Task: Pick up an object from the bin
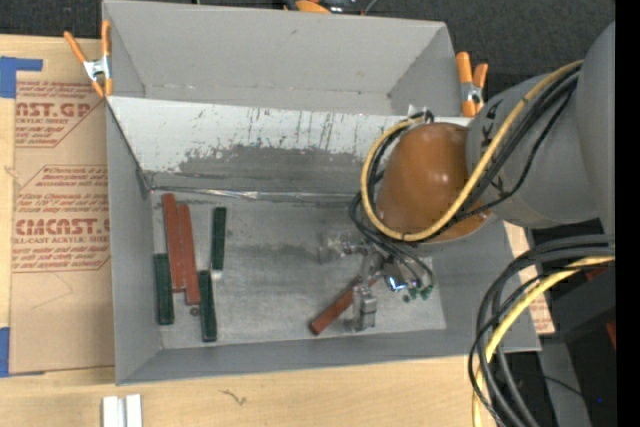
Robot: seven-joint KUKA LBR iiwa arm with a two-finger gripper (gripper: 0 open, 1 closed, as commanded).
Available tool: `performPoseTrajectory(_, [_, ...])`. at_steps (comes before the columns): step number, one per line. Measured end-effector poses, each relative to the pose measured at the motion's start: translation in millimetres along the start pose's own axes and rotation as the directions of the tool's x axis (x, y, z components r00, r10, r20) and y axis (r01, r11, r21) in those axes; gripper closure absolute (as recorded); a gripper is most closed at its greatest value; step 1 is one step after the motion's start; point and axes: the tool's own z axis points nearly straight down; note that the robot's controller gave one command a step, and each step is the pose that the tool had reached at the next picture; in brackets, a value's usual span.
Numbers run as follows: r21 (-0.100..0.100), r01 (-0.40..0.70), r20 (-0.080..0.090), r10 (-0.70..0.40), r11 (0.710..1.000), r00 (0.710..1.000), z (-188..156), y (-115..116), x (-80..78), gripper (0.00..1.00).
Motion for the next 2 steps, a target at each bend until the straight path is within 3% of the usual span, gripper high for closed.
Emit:
performPoseTrajectory(1, [-0.003,0.005,0.002,-0.005,1.000,1.000,-1,4,-1.4,1.00])
performPoseTrajectory(2, [0.001,0.061,0.012,-0.061,0.998,0.998,-142,-12,-14.4,1.00])
